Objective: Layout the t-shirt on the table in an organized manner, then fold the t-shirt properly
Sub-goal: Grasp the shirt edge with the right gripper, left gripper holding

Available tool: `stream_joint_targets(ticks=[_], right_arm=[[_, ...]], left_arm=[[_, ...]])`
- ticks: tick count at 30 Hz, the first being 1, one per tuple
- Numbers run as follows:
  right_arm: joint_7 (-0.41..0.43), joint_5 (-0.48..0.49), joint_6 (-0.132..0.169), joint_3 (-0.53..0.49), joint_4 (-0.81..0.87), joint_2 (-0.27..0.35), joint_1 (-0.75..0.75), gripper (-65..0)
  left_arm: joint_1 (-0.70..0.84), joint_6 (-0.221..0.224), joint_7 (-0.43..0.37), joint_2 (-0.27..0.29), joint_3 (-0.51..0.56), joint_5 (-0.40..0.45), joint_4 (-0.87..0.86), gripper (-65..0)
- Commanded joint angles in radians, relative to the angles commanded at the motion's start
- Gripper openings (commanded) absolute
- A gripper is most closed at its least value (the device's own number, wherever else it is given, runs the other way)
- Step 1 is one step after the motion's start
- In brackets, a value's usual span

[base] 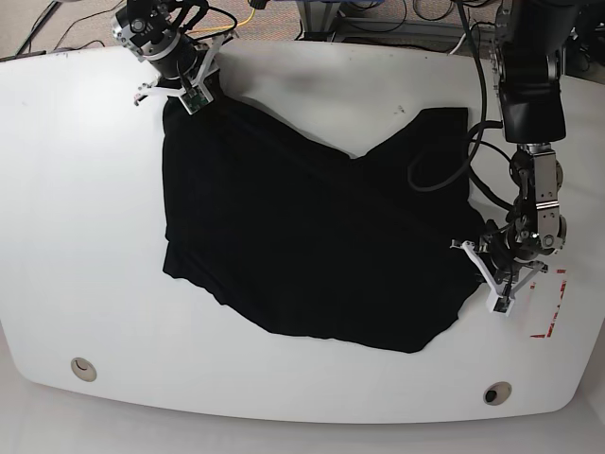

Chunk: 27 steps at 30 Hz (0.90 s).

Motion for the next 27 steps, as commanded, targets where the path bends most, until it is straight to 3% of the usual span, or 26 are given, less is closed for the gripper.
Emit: stream_joint_targets(ticks=[5,8,11,14,22,27], right_arm=[[-0.002,0.0,-0.003,-0.002,0.0,0.0,0.002,-38.4],[-0.002,0.0,-0.005,-0.002,0.002,0.0,0.002,-30.8],[-0.002,0.002,-0.005,-0.002,0.012,0.0,0.003,-21.4],[0.002,0.005,-0.005,-0.002,0.012,0.0,0.008,-14.1],[-0.003,0.008,-0.005,0.002,0.009,-0.011,0.064,-12.4],[-0.005,0.0,-0.005,0.034,0.005,-0.032,0.15,-12.0]], left_arm=[[0.051,-0.002,0.038,-0.029,0.0,0.0,0.049,-63.3],[0.077,-0.025,0.066,-0.052,0.0,0.0,0.081,-50.1],[0.087,-0.063,0.089,-0.06,-0.005,0.0,0.106,-24.0],[0.112,-0.072,0.104,-0.06,-0.052,0.005,0.146,-6.3],[0.118,-0.074,0.126,-0.1,-0.08,0.002,0.201,-8.9],[0.121,-0.1,0.126,-0.109,-0.083,0.002,0.245,-8.9]])
